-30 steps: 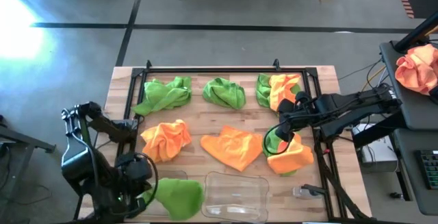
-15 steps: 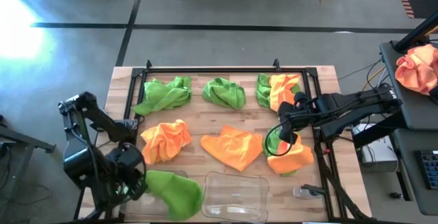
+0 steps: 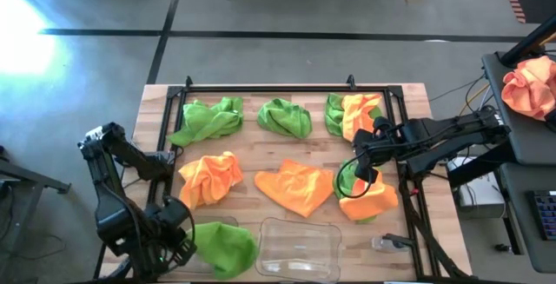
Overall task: Sort microfiber towel by color & place in baskets
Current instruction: Put the green towel into the left transparent bin, then put the orange towel into the right transparent bin
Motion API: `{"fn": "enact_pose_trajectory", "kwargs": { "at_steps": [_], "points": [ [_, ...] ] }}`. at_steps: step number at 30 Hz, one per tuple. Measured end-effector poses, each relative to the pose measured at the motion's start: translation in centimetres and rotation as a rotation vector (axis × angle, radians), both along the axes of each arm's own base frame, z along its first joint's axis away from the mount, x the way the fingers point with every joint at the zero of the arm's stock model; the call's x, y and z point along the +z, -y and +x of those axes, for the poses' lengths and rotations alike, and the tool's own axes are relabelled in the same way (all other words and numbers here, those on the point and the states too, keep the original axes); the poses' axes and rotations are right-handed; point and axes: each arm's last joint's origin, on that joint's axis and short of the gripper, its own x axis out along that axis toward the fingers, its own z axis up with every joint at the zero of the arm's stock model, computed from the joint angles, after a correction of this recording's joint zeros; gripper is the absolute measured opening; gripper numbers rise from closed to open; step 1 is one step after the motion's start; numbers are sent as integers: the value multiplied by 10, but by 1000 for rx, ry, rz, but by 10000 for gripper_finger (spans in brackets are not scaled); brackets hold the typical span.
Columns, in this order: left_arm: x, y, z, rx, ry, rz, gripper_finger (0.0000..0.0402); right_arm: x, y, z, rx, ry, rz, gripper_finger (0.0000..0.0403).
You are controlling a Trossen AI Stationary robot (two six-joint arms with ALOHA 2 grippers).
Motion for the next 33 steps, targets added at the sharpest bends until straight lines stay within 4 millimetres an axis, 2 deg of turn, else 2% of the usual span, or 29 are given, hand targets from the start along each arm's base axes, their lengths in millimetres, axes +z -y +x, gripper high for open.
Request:
{"fn": "enact_pose_trajectory", "kwargs": {
  "at_steps": [7, 13, 17, 21, 26, 33],
  "points": [
    [-5, 9, 5, -3, 8, -24, 60, 0, 0, 0, 0, 0, -1, 22],
    [-5, 8, 5, -45, 10, -1, 118, 0, 0, 0, 0, 1, -1, 22],
    [-6, 3, 9, -83, 42, 67, 138, 0, 0, 0, 0, 5, 0, 22],
    [-6, -9, 20, -93, 72, 164, 141, 0, 0, 1, 0, 7, 1, 22],
    [-5, -36, 42, -73, 59, 296, 141, 0, 0, 1, -4, 14, 3, 22],
    [-5, -68, 74, -188, 31, 376, 141, 0, 0, 2, -3, 17, 4, 22]
  ]
}}
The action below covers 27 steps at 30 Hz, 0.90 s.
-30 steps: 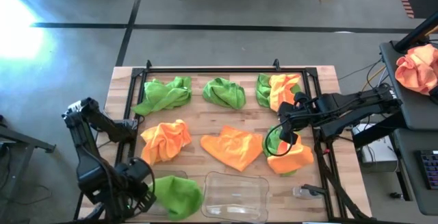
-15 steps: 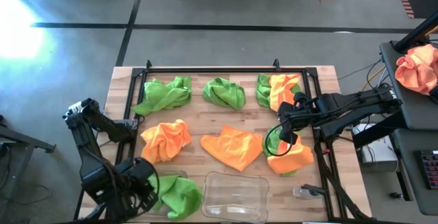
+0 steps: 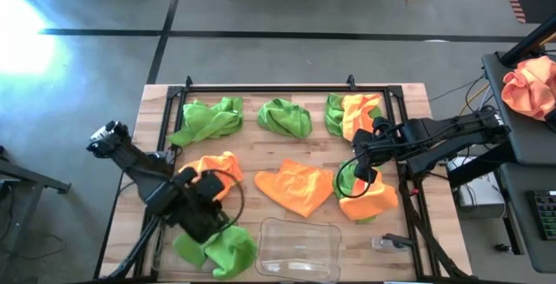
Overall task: Sort microfiber towel by color & place in baskets
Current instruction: Put the orange towel into the right transparent bin
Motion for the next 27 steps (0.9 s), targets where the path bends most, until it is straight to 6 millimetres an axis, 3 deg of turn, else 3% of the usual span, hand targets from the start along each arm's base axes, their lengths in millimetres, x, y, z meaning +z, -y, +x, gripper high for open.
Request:
{"fn": "enact_pose_trajectory", "kwargs": {
  "at_steps": [7, 14, 22, 27],
  "points": [
    [1, -22, 14, -58, 0, 139, 141, 0, 0, 0, 14, -4, -5, 22],
    [1, -29, 5, -76, -67, 183, 141, 0, 0, 0, 84, -24, -28, 22],
    [-28, -56, -30, -47, -129, 240, 141, 0, 0, 0, 81, -19, -26, 22],
    [-38, -79, -59, -2, -9, 185, 141, 1, -1, 3, 38, 22, -5, 22]
  ]
}}
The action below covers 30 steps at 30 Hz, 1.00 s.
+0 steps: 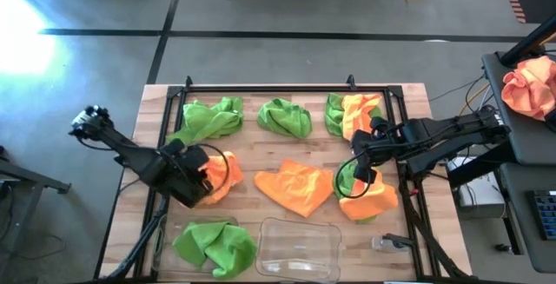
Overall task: Sort microfiber towel by color & place in baskets
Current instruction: Put the orange towel into the right transparent bin
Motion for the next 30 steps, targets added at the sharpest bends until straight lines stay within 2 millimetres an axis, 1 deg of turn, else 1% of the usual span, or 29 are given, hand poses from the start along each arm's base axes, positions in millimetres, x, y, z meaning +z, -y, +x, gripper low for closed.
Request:
{"fn": "enact_pose_trajectory", "kwargs": {
  "at_steps": [3, 7, 13, 16, 22, 26, 30],
  "points": [
    [-1, -14, -16, -5, 81, -18, 141, 1, -1, 3, -29, 46, 20, 22],
    [-4, -30, -35, -31, 141, -40, 141, 3, -2, 9, -51, 115, 44, 22],
    [-19, -50, -58, -32, 182, -46, 141, 8, -4, 18, -55, 223, 72, 22],
    [-29, -54, -66, -39, 218, -65, 141, 9, -5, 21, -56, 255, 77, 22],
    [-48, -50, -65, -102, 323, -214, 141, 10, -5, 21, -57, 264, 78, 22],
    [-58, -48, -64, -90, 306, -298, 141, 10, -5, 21, -56, 262, 77, 22],
    [-61, -46, -62, -53, 295, -348, 141, 9, -5, 21, -54, 254, 74, 22]
  ]
}}
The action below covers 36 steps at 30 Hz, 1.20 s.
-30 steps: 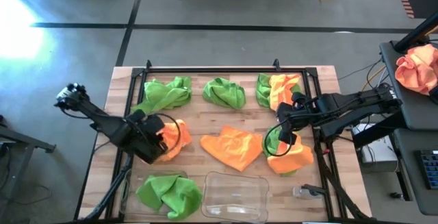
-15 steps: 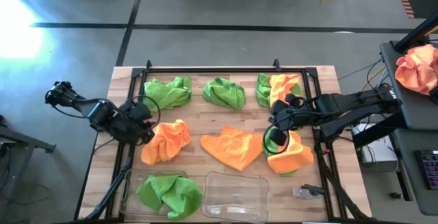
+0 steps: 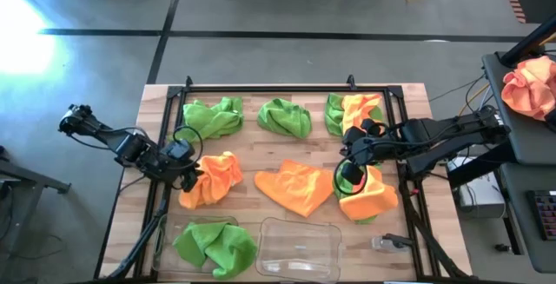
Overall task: Sort microfiber towel by color & place in baskets
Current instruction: Put the orange towel into the right transparent bin
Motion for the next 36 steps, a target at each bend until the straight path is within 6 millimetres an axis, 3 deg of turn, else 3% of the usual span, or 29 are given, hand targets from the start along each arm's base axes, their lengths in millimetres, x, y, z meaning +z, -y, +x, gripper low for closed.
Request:
{"fn": "enact_pose_trajectory", "kwargs": {
  "at_steps": [12, 18, 24, 36],
  "points": [
    [-4, 2, 1, 32, -37, -51, 163, -1, 0, -1, 12, -14, -1, 22],
    [-20, 1, 2, -16, -121, 74, 180, -2, 0, -2, 13, -34, -4, 22],
    [-19, 2, 8, -88, -131, 197, 183, -2, 0, -2, 26, -38, 14, 22],
    [-30, 9, 21, -81, -225, 240, 183, -2, 0, -3, 27, -39, 15, 22]
  ]
}}
